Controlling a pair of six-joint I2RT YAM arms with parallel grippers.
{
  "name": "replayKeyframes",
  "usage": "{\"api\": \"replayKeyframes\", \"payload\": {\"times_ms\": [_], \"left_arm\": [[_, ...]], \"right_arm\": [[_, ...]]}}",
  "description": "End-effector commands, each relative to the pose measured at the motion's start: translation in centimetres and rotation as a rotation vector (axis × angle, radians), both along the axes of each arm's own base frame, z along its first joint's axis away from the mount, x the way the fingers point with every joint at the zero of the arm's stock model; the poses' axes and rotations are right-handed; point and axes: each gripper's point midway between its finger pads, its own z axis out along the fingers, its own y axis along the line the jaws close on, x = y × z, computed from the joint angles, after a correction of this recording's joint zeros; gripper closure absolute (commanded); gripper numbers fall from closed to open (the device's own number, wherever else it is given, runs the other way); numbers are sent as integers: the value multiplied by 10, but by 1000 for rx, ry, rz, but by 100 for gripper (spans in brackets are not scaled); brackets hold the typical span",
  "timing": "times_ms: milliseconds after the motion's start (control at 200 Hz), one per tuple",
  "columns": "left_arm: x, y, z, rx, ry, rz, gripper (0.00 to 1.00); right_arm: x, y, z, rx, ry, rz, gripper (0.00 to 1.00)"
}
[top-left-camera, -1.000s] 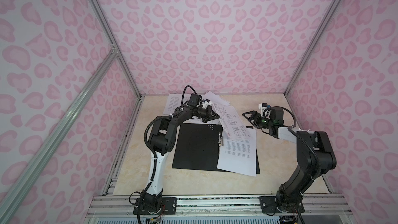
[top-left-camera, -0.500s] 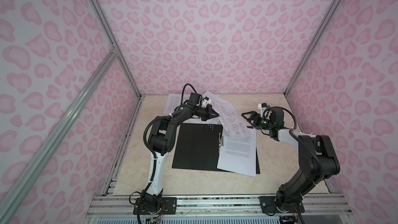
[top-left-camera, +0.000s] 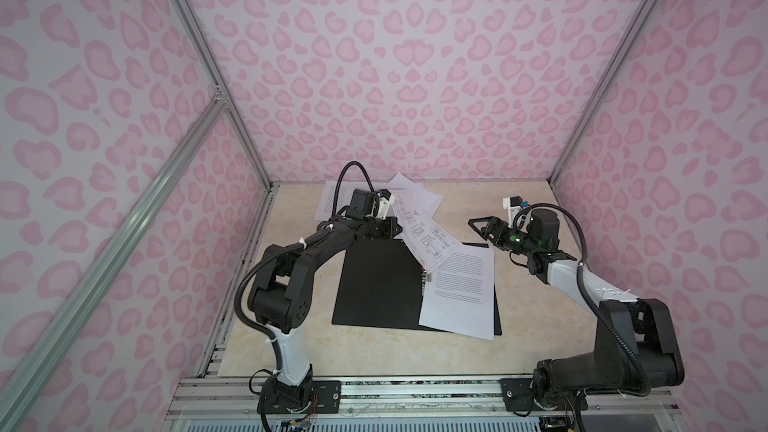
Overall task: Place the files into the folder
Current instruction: 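Lift the drawing with the left gripper while the right gripper draws back, then carry the drawing over the folder with the left gripper while the right approaches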
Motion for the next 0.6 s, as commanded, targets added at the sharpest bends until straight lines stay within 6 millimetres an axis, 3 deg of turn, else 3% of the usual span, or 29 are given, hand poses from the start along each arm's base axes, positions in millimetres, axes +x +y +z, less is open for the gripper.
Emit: {"api": "replayKeyframes", "payload": {"times_ms": [0,140,225,430,600], "left_arm": [[-158,69,327,-251,-892,-5,96],[-160,66,302,-224,-834,-33,96],[-163,54,280,-242,-763,-109,96],[-126,32,225,-270,-466,-109,96],[-109,8,209,-299,-388,-211,96]], "right_arm": [[-8,3,-10,-20,27,13,11],[-17,8,-14,-31,30,16,11],[-21,11,-13,-31,27,24,11],[-21,10,0,-48,6,5,11],[-16,0,10,-63,-12,-37,11]]}}
